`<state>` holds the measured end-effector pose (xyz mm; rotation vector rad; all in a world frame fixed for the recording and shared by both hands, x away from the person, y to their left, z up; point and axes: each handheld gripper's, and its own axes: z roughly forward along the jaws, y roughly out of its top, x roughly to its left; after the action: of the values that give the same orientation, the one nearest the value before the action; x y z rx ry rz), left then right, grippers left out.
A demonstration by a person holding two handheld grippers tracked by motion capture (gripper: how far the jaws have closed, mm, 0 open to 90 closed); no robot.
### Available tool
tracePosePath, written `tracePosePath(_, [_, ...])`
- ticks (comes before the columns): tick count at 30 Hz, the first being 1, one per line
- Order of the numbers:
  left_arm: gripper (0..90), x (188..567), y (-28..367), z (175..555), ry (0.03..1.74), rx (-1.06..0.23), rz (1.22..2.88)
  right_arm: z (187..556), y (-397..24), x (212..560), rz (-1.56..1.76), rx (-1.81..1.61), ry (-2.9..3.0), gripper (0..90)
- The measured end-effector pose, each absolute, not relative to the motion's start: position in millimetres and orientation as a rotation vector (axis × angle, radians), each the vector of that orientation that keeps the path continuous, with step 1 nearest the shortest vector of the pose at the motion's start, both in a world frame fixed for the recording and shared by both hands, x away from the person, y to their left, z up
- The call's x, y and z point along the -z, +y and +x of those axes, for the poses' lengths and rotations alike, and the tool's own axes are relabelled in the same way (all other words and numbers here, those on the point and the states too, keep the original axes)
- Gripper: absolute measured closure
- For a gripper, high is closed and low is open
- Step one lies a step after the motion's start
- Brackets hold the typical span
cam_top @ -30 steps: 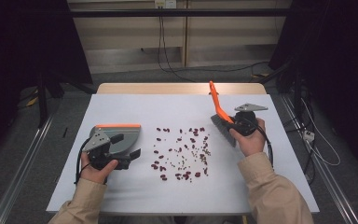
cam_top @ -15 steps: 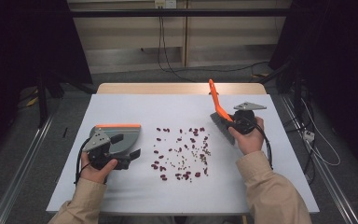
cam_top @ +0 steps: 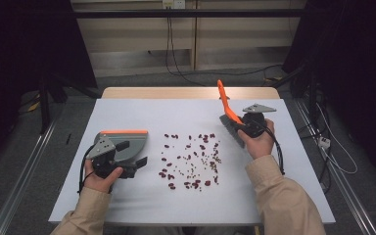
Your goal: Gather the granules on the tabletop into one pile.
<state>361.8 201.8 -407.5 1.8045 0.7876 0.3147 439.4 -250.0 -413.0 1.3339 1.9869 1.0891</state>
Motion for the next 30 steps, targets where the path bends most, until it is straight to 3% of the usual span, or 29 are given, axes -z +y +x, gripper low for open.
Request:
tracePosePath(13, [5.5,408,201,361,0.785,-0.313,1.814,463,-233,434,1.253,-0.971,2.037,71.5])
tracePosePath(30, [5.5,408,201,360,0.785,-0.319,1.811,438,-194,429,1.039,-0.952,2.243,71.5])
